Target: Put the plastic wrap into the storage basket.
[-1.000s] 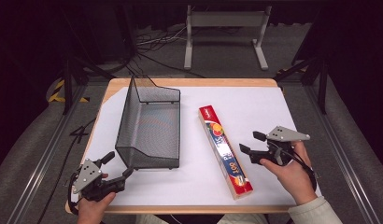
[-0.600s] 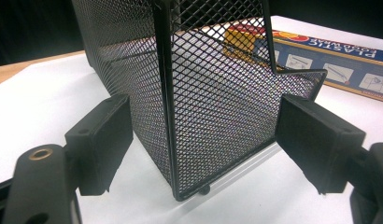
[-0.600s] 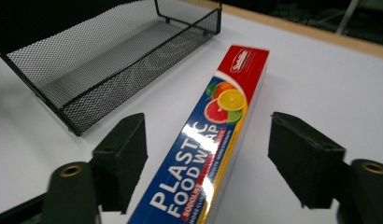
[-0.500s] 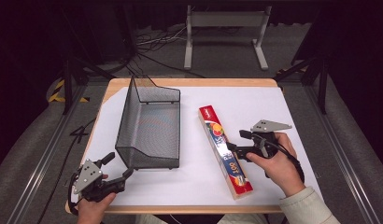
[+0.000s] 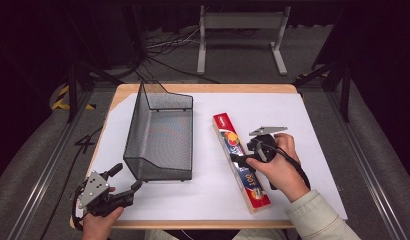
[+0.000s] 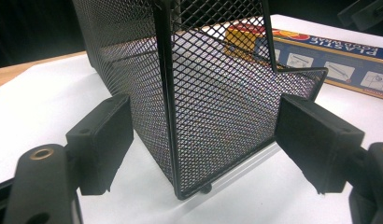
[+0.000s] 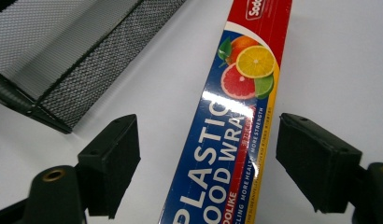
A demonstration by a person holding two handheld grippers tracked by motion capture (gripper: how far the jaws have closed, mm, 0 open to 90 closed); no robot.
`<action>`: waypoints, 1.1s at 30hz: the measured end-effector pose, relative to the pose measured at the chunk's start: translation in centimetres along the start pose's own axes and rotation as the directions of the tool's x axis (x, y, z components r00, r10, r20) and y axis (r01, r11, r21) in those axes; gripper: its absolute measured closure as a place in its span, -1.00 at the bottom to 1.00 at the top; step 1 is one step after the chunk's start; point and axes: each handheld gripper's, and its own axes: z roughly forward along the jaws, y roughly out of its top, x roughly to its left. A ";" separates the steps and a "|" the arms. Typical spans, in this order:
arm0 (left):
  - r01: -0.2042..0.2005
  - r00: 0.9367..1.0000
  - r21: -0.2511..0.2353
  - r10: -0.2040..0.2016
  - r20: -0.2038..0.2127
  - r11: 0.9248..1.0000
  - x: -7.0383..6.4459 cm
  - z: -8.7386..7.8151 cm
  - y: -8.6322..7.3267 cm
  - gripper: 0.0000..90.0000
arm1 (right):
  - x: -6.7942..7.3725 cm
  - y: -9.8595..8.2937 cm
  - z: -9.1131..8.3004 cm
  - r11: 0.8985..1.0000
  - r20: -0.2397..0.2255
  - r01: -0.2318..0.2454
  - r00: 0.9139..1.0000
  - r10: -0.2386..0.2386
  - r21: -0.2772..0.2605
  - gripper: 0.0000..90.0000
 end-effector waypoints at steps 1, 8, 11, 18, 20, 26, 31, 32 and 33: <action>0.001 1.000 0.000 -0.001 -0.001 1.000 0.0 0.0 0.0 -0.54 | 0.0 0.0 0.2 1.000 0.004 0.000 1.000 0.000 0.008 -0.53; -0.001 1.000 -0.001 0.001 -0.002 1.000 0.0 0.0 0.0 -0.54 | 0.1 -0.4 2.2 0.995 0.030 -0.020 0.999 0.017 0.097 -0.54; -0.002 1.000 0.000 0.002 -0.001 1.000 0.1 0.0 0.0 -0.54 | 0.2 -0.5 2.4 0.992 0.053 -0.004 0.999 -0.002 0.126 -0.48; -0.004 1.000 -0.001 0.004 -0.003 1.000 0.1 0.0 -0.1 -0.54 | 0.5 -0.7 3.4 0.985 0.091 -0.026 0.996 0.011 0.170 -0.51; -0.003 1.000 0.003 0.003 -0.004 1.000 0.1 0.0 -0.1 -0.54 | 0.6 -0.7 3.7 0.983 0.098 -0.022 0.995 0.004 0.180 -0.53; 0.001 1.000 0.001 -0.001 -0.006 1.000 0.2 0.0 -0.2 -0.54 | 0.8 -1.1 4.3 0.970 0.123 -0.023 0.992 -0.007 0.241 -0.48; -0.001 1.000 0.008 0.001 -0.009 1.000 0.2 0.1 -0.2 -0.54 | 0.9 -1.2 4.8 0.957 0.162 -0.041 0.987 -0.007 0.287 -0.35; -0.002 1.000 0.010 0.002 -0.011 1.000 0.2 0.1 -0.3 -0.54 | 1.0 -1.3 4.8 0.956 0.174 -0.044 0.985 -0.008 0.290 -0.31; -0.003 1.000 0.012 0.003 -0.015 1.000 0.3 0.1 -0.3 -0.54 | 1.1 -1.2 4.8 0.955 0.182 -0.055 0.983 0.001 0.292 -0.29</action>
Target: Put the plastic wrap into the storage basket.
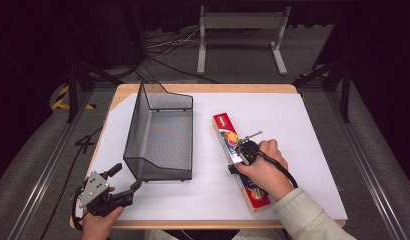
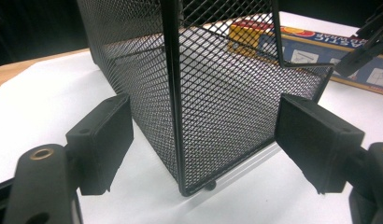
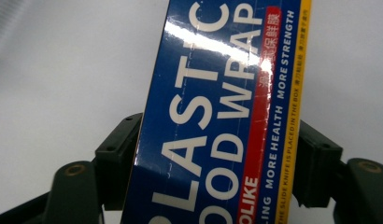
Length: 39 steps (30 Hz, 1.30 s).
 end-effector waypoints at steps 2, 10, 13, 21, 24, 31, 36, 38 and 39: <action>0.011 1.000 -0.002 -0.011 -0.001 1.000 0.1 0.0 0.0 -0.54 | 0.2 0.0 -0.1 1.000 0.013 -0.025 1.000 0.025 0.006 -0.25; 0.013 1.000 -0.008 -0.013 -0.002 1.000 0.1 -0.1 0.0 -0.54 | 0.5 0.1 -0.5 0.996 0.045 -0.088 0.995 0.087 0.018 -0.13; 0.013 1.000 -0.009 -0.013 -0.002 1.000 0.1 -0.1 0.0 -0.54 | 0.3 0.1 -0.6 0.994 0.035 -0.108 0.994 0.107 0.020 -0.11; 0.012 1.000 -0.012 -0.012 -0.002 1.000 0.1 -0.1 0.0 -0.55 | 0.0 0.9 -1.8 0.990 0.006 -0.138 0.990 0.138 0.014 -0.09; 0.011 1.000 -0.010 -0.011 -0.002 1.000 0.1 -0.2 0.0 -0.54 | 0.1 1.1 -2.2 0.991 0.000 -0.136 0.991 0.136 0.016 -0.09; 0.010 1.000 -0.014 -0.010 -0.003 1.000 0.1 -0.2 0.0 -0.54 | 0.5 2.2 -3.8 0.992 -0.015 -0.123 0.992 0.123 -0.031 -0.09; 0.010 1.000 -0.013 -0.010 -0.003 1.000 0.1 -0.2 0.0 -0.55 | 0.8 3.1 -5.0 0.992 -0.009 -0.120 0.993 0.119 -0.050 -0.09; 0.009 1.000 -0.014 -0.009 -0.003 1.000 0.1 -0.2 0.0 -0.55 | 1.0 3.7 -5.8 0.991 -0.010 -0.116 0.993 0.115 -0.064 -0.09; 0.009 1.000 -0.013 -0.009 -0.003 1.000 0.1 -0.2 0.0 -0.55 | 1.0 3.7 -5.8 0.991 -0.010 -0.116 0.993 0.115 -0.064 -0.09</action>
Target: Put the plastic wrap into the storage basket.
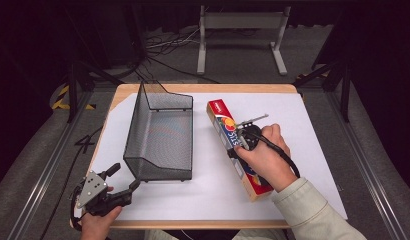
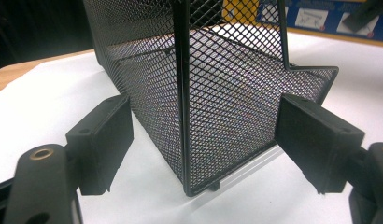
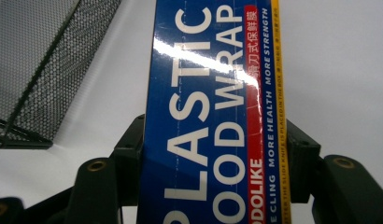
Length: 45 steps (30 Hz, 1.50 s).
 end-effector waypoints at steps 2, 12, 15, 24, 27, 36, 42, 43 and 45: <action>-0.001 1.000 0.000 0.001 0.000 1.000 0.0 0.0 0.0 -0.55 | 0.2 0.3 -0.4 1.000 0.001 0.005 1.000 -0.005 -0.006 -0.09; -0.001 1.000 0.000 0.001 0.002 1.000 0.0 0.0 0.0 -0.54 | 1.3 1.7 -1.7 1.000 -0.007 0.010 1.000 -0.010 -0.016 -0.10; -0.002 1.000 0.002 0.002 0.001 1.000 0.0 0.0 0.0 -0.54 | 1.8 2.2 -1.8 1.000 -0.018 0.005 1.000 -0.006 -0.017 -0.10; -0.009 1.000 -0.001 0.009 -0.007 1.000 -0.2 -0.3 -0.1 -0.54 | 3.9 4.1 -1.6 1.000 -0.032 0.013 0.999 -0.014 -0.017 -0.10; -0.008 1.000 -0.002 0.008 -0.011 1.000 -0.2 -0.4 -0.1 -0.54 | 4.7 4.7 -1.6 1.000 -0.047 0.003 0.999 -0.004 -0.022 -0.10; -0.019 1.000 -0.005 0.019 -0.005 1.000 -0.3 -0.3 0.0 -0.54 | 7.0 6.2 -1.2 1.000 -0.078 0.015 0.997 -0.017 -0.017 -0.10; -0.032 0.999 -0.002 0.032 -0.005 0.999 -0.4 -0.1 0.1 -0.54 | 8.1 7.2 -0.8 1.000 -0.070 0.009 0.998 -0.010 -0.018 -0.10; -0.032 0.999 -0.002 0.032 -0.007 0.999 -0.4 -0.1 0.1 -0.54 | 8.2 7.3 -0.7 1.000 -0.071 0.004 0.997 -0.005 -0.018 -0.10; -0.033 0.999 -0.004 0.033 -0.007 0.999 -0.4 0.0 0.1 -0.54 | 8.6 7.7 -0.6 1.000 -0.069 -0.001 0.998 0.000 -0.014 -0.10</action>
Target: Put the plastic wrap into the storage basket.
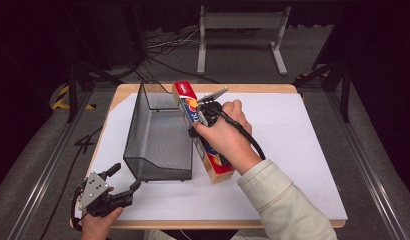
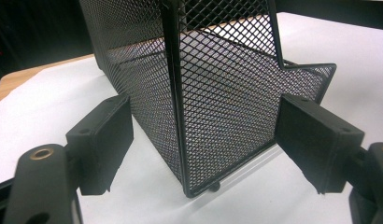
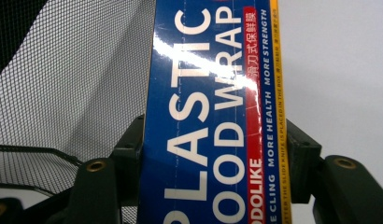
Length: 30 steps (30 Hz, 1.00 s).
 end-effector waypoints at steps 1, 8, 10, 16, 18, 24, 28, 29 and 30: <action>-0.001 1.000 0.000 0.001 -0.001 1.000 0.0 0.0 0.0 -0.54 | 0.1 0.1 0.1 1.000 -0.003 -0.002 1.000 0.002 0.001 -0.10; -0.006 1.000 -0.002 0.006 0.008 1.000 -0.1 0.3 0.1 -0.54 | 1.3 0.9 0.7 1.000 -0.007 -0.006 1.000 0.006 0.010 -0.10; -0.008 1.000 0.001 0.008 0.010 1.000 -0.1 0.3 0.1 -0.54 | 1.5 0.9 0.8 1.000 -0.011 -0.007 1.000 0.007 0.008 -0.10; -0.010 1.000 -0.004 0.010 0.011 1.000 -0.1 0.3 0.1 -0.54 | 3.1 1.3 1.7 1.000 -0.020 0.005 1.000 -0.005 0.014 -0.10; -0.008 1.000 -0.005 0.008 0.011 1.000 0.0 0.2 0.1 -0.54 | 3.4 1.3 2.0 1.000 -0.021 0.007 1.000 -0.007 0.012 -0.10; -0.006 1.000 -0.006 0.006 0.012 1.000 0.0 0.2 0.1 -0.54 | 4.2 1.3 2.8 1.000 -0.035 0.018 0.999 -0.018 0.003 -0.10; -0.008 1.000 -0.005 0.008 0.012 1.000 -0.1 0.2 0.1 -0.54 | 4.6 1.2 3.3 1.000 -0.032 0.011 0.999 -0.011 0.000 -0.10; -0.008 1.000 -0.007 0.008 0.012 1.000 -0.1 0.2 0.1 -0.54 | 4.7 1.2 3.5 1.000 -0.031 0.009 0.999 -0.009 0.003 -0.10; -0.008 1.000 -0.007 0.008 0.012 1.000 -0.1 0.2 0.1 -0.54 | 4.7 1.2 3.5 1.000 -0.031 0.009 0.999 -0.009 0.003 -0.10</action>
